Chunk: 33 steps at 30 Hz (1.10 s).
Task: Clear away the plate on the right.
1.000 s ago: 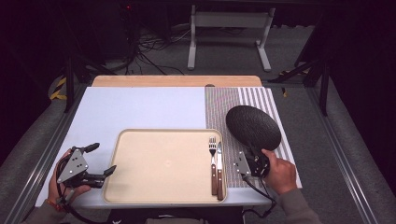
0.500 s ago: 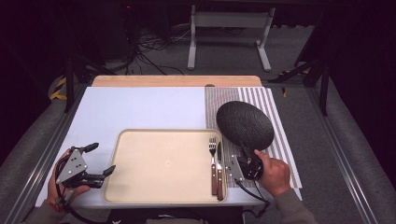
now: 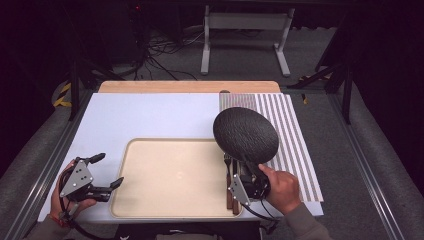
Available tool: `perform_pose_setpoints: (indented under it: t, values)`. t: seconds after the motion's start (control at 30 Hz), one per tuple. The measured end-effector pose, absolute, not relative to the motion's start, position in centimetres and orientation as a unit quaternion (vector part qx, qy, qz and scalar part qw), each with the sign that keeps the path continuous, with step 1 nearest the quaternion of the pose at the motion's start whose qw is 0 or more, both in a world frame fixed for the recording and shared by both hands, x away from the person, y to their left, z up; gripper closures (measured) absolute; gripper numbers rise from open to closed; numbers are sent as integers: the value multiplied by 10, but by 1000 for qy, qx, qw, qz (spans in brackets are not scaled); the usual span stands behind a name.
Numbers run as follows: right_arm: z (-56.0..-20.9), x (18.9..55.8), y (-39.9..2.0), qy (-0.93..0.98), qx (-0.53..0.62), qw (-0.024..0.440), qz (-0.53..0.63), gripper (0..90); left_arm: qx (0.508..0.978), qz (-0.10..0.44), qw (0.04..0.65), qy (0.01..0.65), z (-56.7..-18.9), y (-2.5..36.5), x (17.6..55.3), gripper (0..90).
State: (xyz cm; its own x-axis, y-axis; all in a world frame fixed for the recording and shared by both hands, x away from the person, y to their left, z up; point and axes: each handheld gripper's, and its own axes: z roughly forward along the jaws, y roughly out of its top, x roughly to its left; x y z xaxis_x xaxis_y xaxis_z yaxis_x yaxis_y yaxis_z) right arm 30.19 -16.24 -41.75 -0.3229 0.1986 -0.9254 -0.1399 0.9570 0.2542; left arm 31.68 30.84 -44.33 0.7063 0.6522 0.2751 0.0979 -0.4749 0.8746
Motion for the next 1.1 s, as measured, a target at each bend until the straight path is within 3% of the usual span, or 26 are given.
perform_pose_setpoints:
  t: [0.57,1.1]
  values:
    - [-414,279,-117,796,-37,575,185,865,802,304,457,234,-443,309,316,66]
    - [-424,260,-74,806,-96,542,217,864,803,304,456,234,-443,309,315,66]
